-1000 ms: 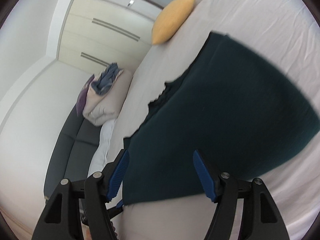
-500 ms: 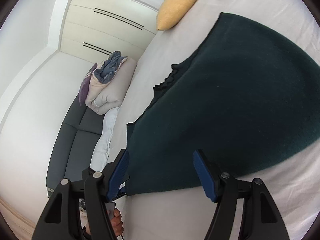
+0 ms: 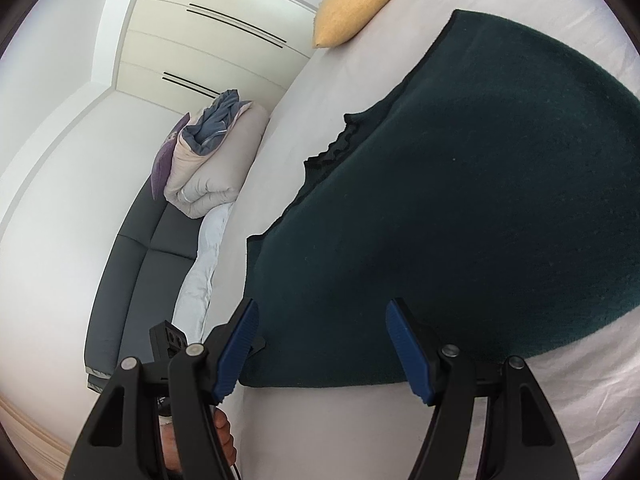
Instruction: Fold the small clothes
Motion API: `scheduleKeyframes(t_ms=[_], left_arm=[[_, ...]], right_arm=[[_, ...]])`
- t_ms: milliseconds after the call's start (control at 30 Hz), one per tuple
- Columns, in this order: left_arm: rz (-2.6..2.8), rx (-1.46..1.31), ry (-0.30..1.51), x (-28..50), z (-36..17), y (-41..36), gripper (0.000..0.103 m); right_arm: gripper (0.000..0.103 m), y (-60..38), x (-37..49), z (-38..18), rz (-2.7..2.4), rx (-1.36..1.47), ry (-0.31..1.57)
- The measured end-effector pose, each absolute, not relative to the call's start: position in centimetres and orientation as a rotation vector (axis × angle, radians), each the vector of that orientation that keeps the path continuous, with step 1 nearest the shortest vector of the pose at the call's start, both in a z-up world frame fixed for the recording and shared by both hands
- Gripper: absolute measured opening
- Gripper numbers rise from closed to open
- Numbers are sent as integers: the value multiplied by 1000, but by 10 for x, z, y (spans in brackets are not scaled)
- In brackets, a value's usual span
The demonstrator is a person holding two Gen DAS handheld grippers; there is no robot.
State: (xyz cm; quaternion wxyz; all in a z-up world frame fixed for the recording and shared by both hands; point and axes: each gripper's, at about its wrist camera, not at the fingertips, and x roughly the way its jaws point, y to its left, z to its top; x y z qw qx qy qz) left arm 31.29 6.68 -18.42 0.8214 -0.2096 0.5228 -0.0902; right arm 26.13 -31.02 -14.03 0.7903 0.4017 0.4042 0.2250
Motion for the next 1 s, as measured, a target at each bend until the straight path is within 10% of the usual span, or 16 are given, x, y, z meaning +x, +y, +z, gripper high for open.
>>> scheduleKeyframes(t_ms=[1000], left_arm=[[-364, -1015, 1175, 328, -216, 127, 56]], right_arm=[[70, -282, 288, -125, 584, 827, 872]])
